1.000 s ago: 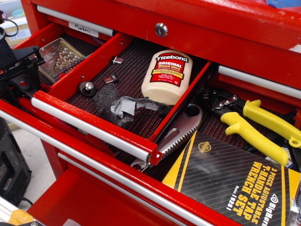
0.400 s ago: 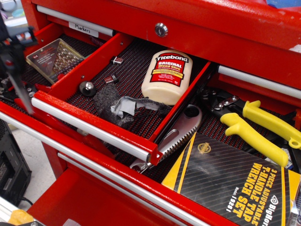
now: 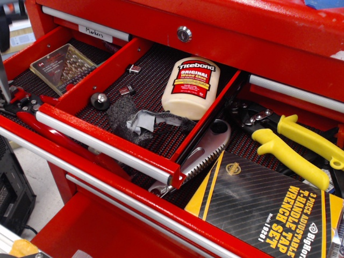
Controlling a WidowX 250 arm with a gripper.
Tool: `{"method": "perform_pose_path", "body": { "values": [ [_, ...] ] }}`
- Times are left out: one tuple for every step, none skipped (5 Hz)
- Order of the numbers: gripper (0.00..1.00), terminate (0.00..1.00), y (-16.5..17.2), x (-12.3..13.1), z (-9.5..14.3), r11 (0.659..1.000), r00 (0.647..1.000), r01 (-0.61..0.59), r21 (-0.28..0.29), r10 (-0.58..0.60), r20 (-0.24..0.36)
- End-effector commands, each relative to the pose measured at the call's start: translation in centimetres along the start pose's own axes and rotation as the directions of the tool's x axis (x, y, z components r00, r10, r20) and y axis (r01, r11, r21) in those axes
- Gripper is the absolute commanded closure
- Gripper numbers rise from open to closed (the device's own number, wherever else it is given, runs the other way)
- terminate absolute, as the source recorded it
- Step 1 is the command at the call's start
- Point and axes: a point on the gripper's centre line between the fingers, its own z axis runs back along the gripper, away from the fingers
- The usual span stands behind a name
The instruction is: Pick up scissors and put into drawer
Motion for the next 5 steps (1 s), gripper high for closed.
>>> {"method": "perform_pose_path", "body": {
  "values": [
    [1.0,0.0,-2.7,-3.3,8.1,0.985,0.985,-0.169,0.033,0.17,-0.005],
    [1.0,0.0,-5.3,-6.8,10.4,0.95,0.949,-0.309,0.041,0.311,-0.042],
    [1.0,0.0,-9.0,-10.0,11.6,0.895,0.891,-0.446,0.022,0.446,-0.085],
    [1.0,0.0,-12.7,-13.8,10.8,0.865,0.865,-0.5,-0.039,0.496,-0.074],
    [1.0,1.0,-15.0,-17.1,9.6,0.839,0.847,-0.529,-0.131,0.512,-0.143]
  ]
}}
